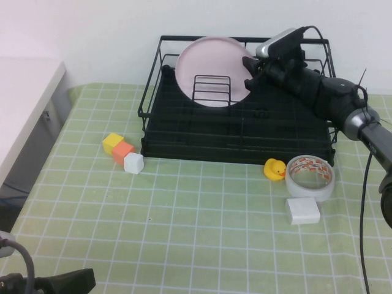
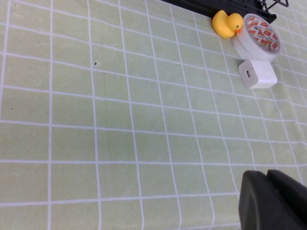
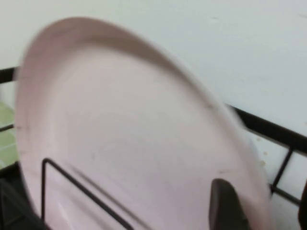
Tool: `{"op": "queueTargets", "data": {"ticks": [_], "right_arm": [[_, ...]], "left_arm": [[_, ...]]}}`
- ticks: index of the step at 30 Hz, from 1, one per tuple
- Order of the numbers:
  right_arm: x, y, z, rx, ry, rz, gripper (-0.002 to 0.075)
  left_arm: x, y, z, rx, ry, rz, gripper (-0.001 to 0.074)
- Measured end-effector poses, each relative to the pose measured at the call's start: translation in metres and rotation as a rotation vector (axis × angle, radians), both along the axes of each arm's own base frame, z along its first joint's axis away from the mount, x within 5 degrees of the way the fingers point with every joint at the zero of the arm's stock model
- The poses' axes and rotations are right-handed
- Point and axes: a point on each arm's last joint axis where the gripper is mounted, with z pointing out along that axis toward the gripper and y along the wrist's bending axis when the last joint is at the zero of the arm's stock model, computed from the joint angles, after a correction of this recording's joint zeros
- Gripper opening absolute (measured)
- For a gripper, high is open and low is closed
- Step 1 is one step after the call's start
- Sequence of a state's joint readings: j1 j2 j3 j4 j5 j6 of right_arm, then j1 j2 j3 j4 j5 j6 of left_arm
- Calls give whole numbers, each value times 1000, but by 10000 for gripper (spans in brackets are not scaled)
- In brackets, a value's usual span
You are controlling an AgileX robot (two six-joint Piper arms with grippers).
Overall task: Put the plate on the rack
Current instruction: Place the plate on the rack
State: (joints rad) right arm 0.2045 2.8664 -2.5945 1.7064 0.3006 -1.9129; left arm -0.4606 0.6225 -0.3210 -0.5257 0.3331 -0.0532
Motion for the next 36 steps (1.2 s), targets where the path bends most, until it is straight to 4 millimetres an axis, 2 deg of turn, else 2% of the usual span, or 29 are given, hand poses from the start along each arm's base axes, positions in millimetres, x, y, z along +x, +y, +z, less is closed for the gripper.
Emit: {"op": "queueTargets", "data": {"ticks": [9, 17, 20, 26, 30, 33, 36], "right_arm": [[1, -2, 0, 132, 88, -50, 322], [-4, 6, 5, 160, 84, 61, 314], [-6, 8, 17, 167, 63, 84, 293], [-14, 13, 57, 157, 30, 185, 238], [-23, 13, 78, 92, 112, 241, 218], [-29, 2, 86, 12, 236, 260, 214], [-38, -20, 98, -33, 387, 269, 211]], "left_arm": [[0, 0, 0, -11, 5, 3, -1], [2, 0, 2, -9, -28, 14, -1], [5, 1, 6, -11, -78, 31, -1], [7, 2, 8, -38, -98, 52, -1], [7, 2, 8, -41, -96, 53, -1], [6, 2, 9, -51, -94, 58, -1], [3, 2, 10, -66, -88, 55, -1]]}}
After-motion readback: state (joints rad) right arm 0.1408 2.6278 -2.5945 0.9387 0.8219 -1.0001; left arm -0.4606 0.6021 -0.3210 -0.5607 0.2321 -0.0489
